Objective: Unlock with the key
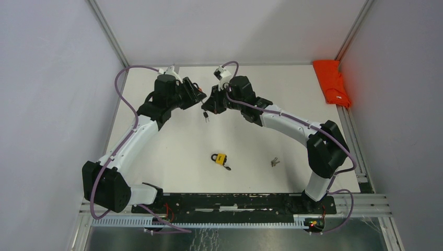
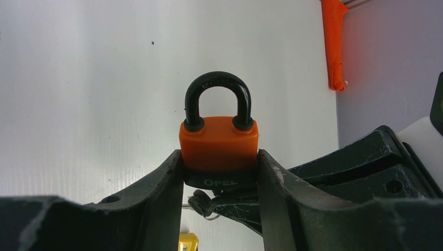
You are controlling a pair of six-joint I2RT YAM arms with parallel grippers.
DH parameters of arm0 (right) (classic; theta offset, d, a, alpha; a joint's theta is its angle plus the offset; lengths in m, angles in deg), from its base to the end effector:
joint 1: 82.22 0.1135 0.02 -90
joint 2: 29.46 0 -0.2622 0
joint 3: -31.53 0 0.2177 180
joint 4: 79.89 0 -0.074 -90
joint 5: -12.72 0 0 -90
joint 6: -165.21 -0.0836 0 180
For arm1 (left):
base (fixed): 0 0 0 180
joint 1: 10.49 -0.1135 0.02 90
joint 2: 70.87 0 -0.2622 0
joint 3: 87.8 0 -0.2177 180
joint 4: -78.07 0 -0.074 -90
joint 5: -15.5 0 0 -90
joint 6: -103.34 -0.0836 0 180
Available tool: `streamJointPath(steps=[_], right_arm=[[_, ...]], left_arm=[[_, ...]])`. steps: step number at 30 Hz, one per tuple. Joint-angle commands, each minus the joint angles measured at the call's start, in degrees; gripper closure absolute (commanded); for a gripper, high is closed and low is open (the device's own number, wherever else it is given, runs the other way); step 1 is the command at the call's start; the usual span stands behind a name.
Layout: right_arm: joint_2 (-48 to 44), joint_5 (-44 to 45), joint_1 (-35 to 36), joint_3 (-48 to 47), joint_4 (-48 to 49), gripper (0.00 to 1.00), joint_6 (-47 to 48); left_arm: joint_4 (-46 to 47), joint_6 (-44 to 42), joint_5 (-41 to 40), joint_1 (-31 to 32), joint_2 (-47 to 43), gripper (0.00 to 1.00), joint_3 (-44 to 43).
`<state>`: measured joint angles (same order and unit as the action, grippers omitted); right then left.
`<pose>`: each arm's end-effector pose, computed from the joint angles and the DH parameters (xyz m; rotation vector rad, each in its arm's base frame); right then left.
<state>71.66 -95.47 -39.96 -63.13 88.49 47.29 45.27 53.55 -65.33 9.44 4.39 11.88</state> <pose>0.3027 0.3103 0.2987 -0.4851 1.9760 1.1076 0.2857 -0.1177 0.3134 -0.2756 2.1317 -0.7987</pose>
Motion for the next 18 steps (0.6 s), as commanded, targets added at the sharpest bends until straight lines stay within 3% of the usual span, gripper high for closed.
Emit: streamJointPath(steps=[1, 18], right_arm=[[0.5, 2.5, -0.7, -6.7, 14.7, 1.0, 1.0], [-1.5, 6.7, -0.7, -4.0, 21.6, 1.0, 2.5]], left_arm=[[-5.6, -1.1, 10.9, 4.0, -0.7, 0.98, 0.4], [-3.3, 0.9, 13.5, 4.5, -0.1, 0.98, 1.8]])
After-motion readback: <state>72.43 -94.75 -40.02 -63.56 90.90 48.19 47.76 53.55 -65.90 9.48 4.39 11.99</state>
